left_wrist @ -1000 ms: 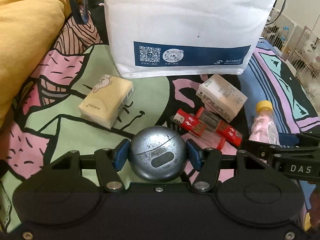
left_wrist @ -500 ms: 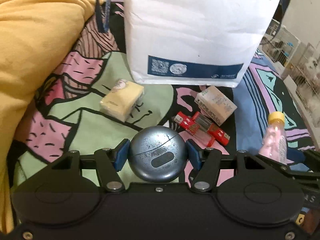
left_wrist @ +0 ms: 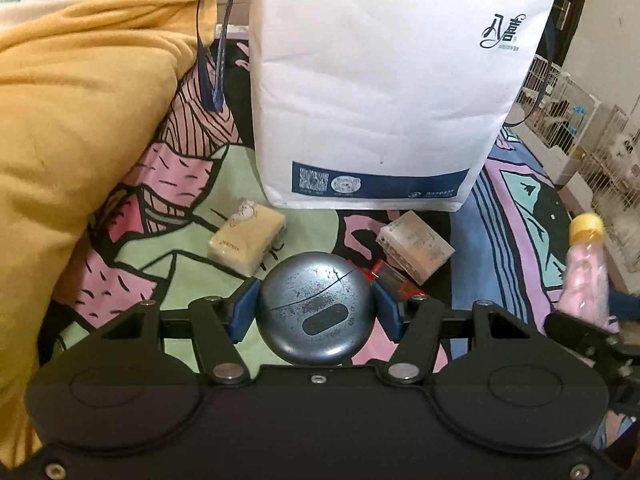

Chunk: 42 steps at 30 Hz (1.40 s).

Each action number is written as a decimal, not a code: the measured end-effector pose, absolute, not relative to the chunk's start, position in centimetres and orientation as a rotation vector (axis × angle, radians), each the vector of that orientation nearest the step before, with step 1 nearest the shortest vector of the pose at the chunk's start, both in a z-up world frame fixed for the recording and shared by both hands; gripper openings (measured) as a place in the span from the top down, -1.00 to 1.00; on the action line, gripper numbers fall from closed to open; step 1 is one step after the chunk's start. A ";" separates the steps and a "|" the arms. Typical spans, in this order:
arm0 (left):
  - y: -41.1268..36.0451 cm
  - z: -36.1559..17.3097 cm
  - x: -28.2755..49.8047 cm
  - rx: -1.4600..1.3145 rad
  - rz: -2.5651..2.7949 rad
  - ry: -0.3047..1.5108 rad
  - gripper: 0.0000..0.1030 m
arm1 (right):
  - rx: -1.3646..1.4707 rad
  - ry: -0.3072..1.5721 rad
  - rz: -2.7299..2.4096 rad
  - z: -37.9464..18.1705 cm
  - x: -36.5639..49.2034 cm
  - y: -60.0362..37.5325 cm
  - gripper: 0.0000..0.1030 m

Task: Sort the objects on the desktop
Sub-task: 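Lift the grey case and pink bottle and carry both over the bag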

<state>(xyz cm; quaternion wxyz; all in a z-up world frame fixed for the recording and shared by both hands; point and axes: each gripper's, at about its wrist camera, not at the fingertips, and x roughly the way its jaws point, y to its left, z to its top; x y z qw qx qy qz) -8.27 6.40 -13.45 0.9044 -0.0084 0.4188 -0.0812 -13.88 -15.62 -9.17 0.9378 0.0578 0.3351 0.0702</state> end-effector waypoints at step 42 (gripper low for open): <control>5.1 -0.7 -4.4 0.004 -0.173 0.707 -0.13 | -0.054 0.480 0.251 3.8 -10.5 -14.1 -0.46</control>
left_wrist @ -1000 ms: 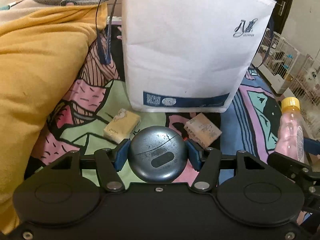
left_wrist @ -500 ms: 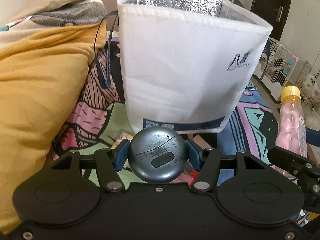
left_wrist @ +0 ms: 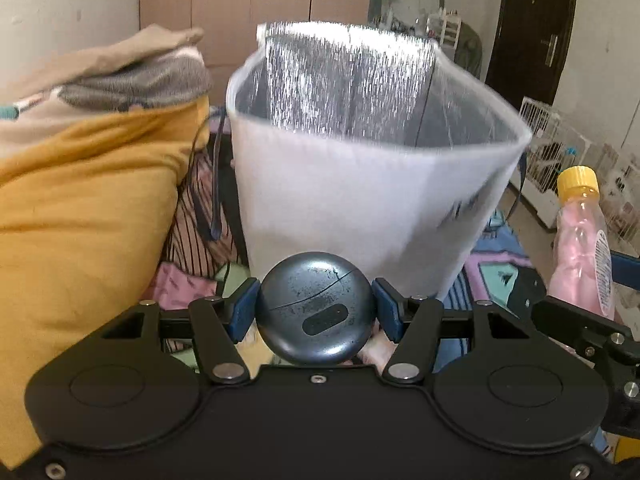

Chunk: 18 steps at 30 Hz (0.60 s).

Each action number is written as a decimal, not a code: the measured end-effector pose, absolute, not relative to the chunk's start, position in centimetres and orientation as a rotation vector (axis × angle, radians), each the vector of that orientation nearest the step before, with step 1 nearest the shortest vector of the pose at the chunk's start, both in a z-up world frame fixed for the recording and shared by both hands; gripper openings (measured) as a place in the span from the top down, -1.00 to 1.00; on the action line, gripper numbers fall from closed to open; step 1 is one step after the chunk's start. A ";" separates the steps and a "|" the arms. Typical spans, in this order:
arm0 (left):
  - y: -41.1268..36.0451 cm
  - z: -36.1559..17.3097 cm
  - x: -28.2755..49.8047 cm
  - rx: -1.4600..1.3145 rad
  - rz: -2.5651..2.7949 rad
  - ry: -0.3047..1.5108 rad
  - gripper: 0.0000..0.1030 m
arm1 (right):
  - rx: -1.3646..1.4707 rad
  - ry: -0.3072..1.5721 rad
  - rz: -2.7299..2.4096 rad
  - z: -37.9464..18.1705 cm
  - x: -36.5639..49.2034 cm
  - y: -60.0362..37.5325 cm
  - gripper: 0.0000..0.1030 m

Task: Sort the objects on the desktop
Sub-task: 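Lift the grey case and pink bottle and carry both over the bag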

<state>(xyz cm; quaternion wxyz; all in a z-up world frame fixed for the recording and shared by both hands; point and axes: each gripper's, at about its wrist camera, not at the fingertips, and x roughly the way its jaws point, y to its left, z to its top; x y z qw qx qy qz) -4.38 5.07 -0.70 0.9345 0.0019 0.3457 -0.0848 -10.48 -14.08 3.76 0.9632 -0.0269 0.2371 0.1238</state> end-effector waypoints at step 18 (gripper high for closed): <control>3.0 7.3 3.2 0.037 -0.144 0.590 -0.13 | -0.156 0.354 0.218 10.7 -2.4 -13.6 -0.46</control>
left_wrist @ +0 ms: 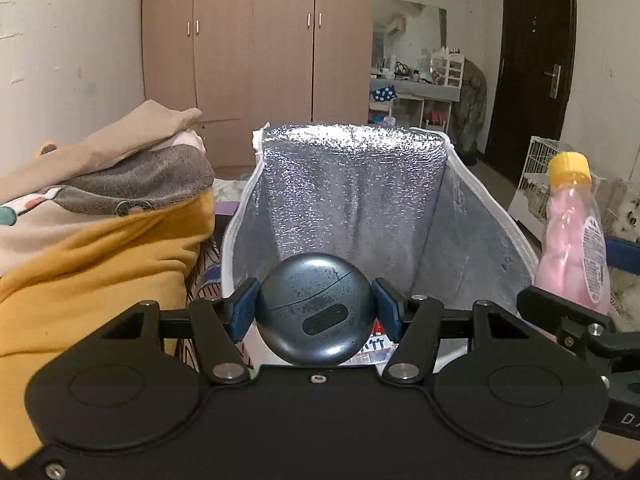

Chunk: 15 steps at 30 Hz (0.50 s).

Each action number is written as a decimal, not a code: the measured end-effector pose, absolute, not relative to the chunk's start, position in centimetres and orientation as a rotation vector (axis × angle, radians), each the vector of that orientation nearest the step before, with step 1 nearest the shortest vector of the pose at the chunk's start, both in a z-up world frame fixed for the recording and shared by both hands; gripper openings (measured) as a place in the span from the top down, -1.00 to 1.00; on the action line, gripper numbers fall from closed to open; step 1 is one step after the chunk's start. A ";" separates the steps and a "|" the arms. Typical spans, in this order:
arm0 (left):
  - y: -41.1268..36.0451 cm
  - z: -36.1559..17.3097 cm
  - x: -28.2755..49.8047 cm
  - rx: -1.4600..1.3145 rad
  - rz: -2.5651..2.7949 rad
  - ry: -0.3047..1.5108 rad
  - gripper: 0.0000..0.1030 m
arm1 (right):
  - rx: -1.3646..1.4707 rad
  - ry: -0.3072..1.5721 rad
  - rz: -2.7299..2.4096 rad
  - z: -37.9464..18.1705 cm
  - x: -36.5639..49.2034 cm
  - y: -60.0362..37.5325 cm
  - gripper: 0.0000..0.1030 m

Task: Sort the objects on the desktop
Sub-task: 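Lift the grey case and pink bottle and carry both over the bag, then open both tools to drop the grey case and pink bottle into the bag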

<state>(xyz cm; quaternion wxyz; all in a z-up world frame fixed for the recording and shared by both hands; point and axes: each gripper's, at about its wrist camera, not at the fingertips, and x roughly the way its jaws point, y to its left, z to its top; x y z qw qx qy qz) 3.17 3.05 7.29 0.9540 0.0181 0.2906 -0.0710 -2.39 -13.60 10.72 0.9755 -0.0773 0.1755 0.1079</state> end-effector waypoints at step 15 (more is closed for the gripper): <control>1.4 3.0 10.9 0.005 -0.116 0.692 -0.14 | -0.173 0.449 0.194 7.2 6.2 -13.5 -0.46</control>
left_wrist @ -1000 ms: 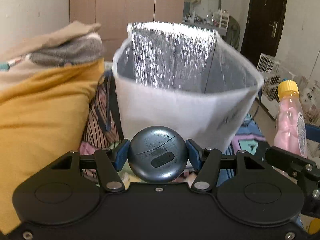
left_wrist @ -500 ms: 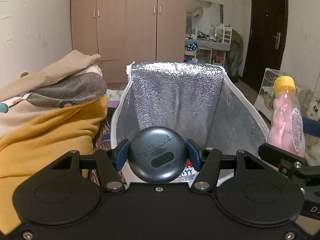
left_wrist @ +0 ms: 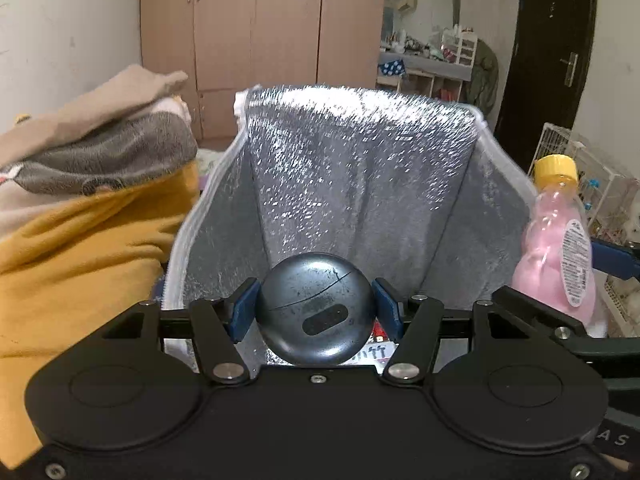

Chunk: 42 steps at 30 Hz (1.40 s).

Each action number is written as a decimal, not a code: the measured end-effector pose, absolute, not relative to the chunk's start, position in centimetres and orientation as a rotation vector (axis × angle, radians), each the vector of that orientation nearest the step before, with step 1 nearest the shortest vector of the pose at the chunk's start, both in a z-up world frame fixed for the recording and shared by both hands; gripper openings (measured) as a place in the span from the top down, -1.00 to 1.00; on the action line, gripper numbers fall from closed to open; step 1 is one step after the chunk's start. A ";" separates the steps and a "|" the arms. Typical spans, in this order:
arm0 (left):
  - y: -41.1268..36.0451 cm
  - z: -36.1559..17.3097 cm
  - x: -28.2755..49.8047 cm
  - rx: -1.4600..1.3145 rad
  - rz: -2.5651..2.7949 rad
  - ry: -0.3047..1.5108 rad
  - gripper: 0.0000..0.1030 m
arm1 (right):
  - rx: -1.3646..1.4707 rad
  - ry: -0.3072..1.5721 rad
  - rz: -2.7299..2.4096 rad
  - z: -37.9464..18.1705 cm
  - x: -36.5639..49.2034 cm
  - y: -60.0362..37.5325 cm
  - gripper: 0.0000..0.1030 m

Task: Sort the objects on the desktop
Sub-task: 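Open both tools to drop the grey case and pink bottle into the bag, then move both tools back down toward the soap box and tissue pack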

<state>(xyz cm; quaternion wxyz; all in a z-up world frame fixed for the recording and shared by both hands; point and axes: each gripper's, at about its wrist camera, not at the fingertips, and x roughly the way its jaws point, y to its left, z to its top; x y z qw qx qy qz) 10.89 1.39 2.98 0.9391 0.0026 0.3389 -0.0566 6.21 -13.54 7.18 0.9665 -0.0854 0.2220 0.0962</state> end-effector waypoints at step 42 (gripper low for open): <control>13.1 -11.2 -3.9 -0.199 -0.013 0.855 -1.00 | 0.056 0.434 0.272 -4.6 -10.6 -18.6 -1.00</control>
